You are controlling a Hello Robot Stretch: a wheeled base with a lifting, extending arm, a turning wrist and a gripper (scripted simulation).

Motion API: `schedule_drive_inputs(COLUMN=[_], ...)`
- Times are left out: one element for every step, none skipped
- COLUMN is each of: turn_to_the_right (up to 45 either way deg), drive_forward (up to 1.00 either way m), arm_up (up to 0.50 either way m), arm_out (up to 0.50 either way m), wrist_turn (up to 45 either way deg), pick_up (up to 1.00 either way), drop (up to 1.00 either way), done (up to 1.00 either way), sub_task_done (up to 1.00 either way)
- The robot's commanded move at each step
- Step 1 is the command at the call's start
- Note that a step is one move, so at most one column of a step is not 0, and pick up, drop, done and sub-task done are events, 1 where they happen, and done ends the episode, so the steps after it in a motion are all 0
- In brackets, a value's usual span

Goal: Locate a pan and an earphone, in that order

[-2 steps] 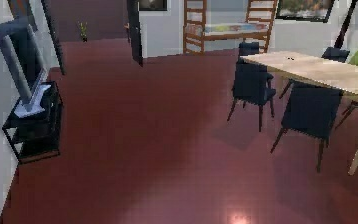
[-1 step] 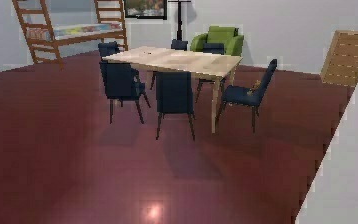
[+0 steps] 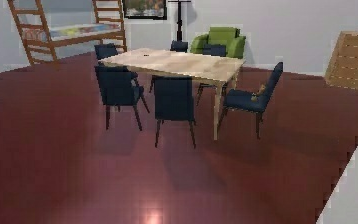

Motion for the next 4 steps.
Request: schedule_drive_inputs(turn_to_the_right=[-24.0, 0.0, 45.0, 3.0], drive_forward=[0.00, 0.25, 0.00, 0.00], arm_up=[0.00, 0.00, 0.00, 0.00], arm_out=[0.00, 0.00, 0.00, 0.00], wrist_turn=[0.0, 0.0, 0.0, 0.0], pick_up=[0.00, 0.00, 0.00, 0.00], drop=[0.00, 0.00, 0.00, 0.00], done=[0.00, 0.00, 0.00, 0.00], sub_task_done=[0.00, 0.00, 0.00, 0.00])
